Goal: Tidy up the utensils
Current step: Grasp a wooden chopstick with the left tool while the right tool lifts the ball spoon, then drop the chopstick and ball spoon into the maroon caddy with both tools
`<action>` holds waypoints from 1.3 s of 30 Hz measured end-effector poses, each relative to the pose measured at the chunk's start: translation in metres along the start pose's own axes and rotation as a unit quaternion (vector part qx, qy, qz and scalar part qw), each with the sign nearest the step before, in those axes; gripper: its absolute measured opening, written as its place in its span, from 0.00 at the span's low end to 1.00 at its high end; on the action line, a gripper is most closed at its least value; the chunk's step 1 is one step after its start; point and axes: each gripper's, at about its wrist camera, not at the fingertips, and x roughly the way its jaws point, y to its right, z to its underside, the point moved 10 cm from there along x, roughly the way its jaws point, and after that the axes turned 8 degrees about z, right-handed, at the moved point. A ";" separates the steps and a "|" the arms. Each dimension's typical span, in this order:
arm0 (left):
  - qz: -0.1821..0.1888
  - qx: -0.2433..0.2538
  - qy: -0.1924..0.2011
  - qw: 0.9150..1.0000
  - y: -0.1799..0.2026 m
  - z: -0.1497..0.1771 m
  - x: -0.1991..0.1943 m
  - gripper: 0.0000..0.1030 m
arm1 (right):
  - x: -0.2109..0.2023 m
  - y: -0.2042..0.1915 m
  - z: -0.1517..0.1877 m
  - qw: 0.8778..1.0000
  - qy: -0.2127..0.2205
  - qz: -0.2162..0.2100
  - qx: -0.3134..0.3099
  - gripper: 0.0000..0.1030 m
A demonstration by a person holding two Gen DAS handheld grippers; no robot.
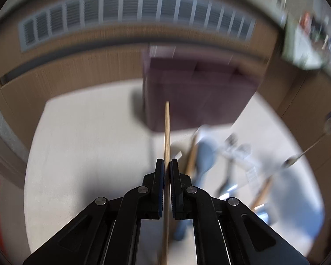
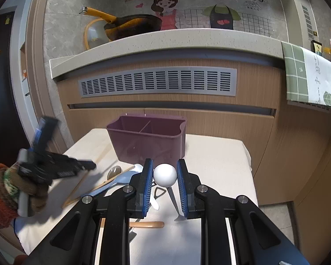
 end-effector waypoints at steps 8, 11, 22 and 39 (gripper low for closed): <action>0.046 -0.024 0.289 0.956 0.047 -0.145 -0.129 0.05 | -0.011 0.004 -0.112 0.996 0.080 -0.032 0.026 0.19; 0.032 0.012 0.333 0.942 0.057 -0.176 -0.133 0.05 | -0.010 0.000 -0.156 0.993 0.115 -0.033 0.017 0.19; 0.034 -0.029 0.271 0.962 0.011 -0.188 -0.060 0.05 | 0.074 -0.020 -0.165 0.995 0.074 -0.060 0.014 0.19; 0.080 -0.062 0.130 0.986 -0.002 -0.099 0.019 0.27 | 0.148 -0.020 -0.069 0.996 -0.059 -0.059 0.037 0.21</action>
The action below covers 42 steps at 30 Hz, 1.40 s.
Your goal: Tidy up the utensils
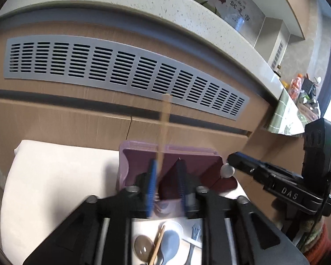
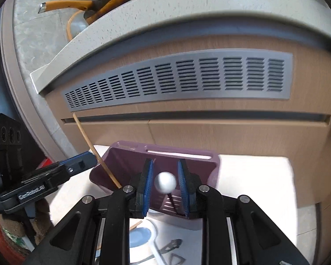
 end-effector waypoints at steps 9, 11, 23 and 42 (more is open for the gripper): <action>-0.038 -0.020 0.034 0.999 -0.005 0.032 -0.062 0.30 | -0.062 -0.005 0.048 0.996 0.025 0.017 -0.079 0.22; -0.051 -0.019 0.021 0.998 -0.005 0.049 -0.068 0.30 | -0.064 -0.011 0.074 0.996 -0.006 -0.004 -0.092 0.22; -0.123 -0.056 -0.083 0.987 -0.039 0.159 -0.104 0.30 | -0.081 -0.075 0.194 0.955 -0.091 -0.103 -0.262 0.22; -0.087 -0.019 -0.153 0.984 -0.022 0.171 -0.056 0.30 | -0.001 -0.055 0.149 0.985 -0.151 -0.058 -0.054 0.24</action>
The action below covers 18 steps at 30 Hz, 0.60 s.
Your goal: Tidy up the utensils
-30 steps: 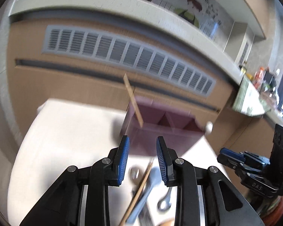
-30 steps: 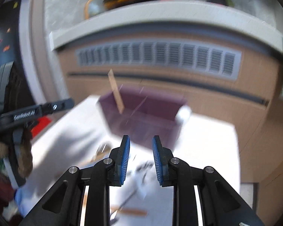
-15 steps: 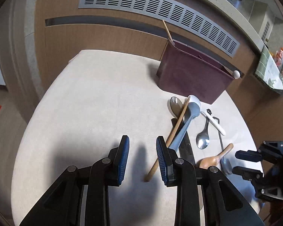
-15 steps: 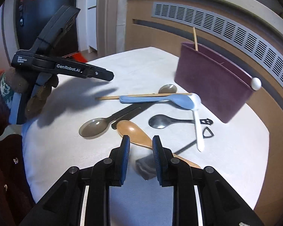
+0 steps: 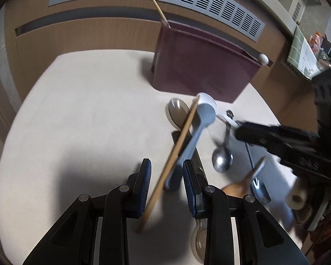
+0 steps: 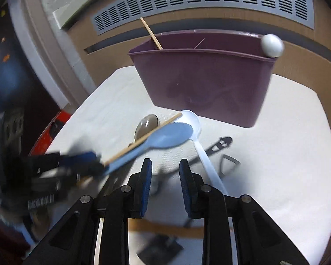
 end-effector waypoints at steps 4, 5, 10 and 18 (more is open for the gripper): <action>0.024 -0.006 -0.017 1.000 0.005 0.009 0.003 0.30 | 0.011 -0.012 -0.010 1.000 0.008 0.008 -0.007 0.24; 0.030 -0.007 -0.019 0.999 0.007 0.011 0.002 0.30 | 0.013 -0.014 -0.013 1.000 0.011 0.011 -0.012 0.24; 0.075 -0.016 -0.031 0.997 0.019 0.018 -0.007 0.30 | 0.030 -0.023 -0.029 0.997 0.017 0.046 -0.052 0.24; 0.013 -0.050 0.028 0.998 -0.020 0.002 -0.045 0.30 | 0.025 -0.024 -0.010 0.992 0.006 0.077 -0.101 0.22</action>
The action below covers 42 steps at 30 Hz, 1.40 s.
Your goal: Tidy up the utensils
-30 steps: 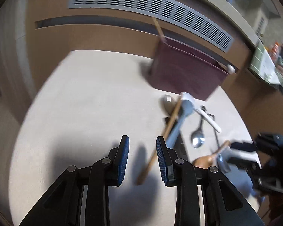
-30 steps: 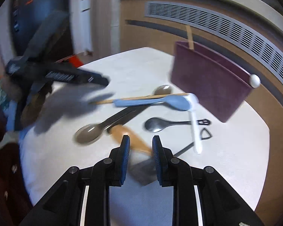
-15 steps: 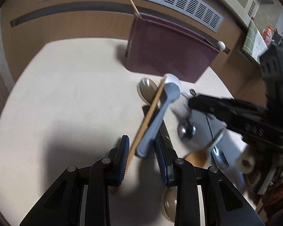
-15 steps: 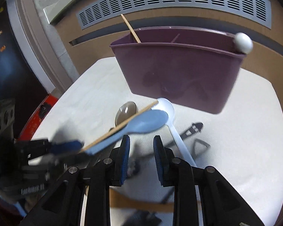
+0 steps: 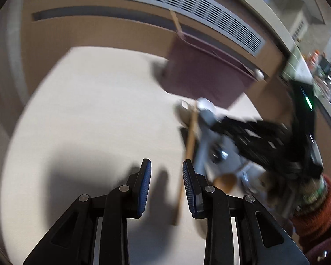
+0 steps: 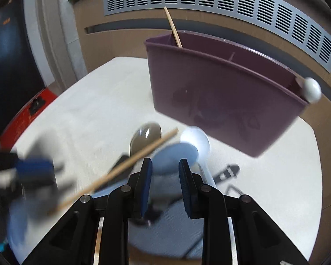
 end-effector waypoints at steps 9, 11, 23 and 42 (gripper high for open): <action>-0.023 -0.018 0.000 1.000 -0.022 -0.002 -0.001 0.30 | -0.008 0.051 0.025 0.997 -0.024 0.012 0.077 0.24; -0.029 -0.011 -0.001 1.000 -0.019 0.000 -0.002 0.30 | -0.010 0.049 0.015 0.996 -0.005 0.007 0.084 0.24; 0.016 0.012 0.003 1.000 -0.001 -0.007 -0.006 0.30 | 0.032 0.034 -0.007 0.995 -0.032 -0.025 -0.090 0.22; -0.017 0.121 -0.085 0.989 0.051 -0.015 0.083 0.29 | -0.046 0.087 0.068 0.996 -0.010 -0.012 0.084 0.07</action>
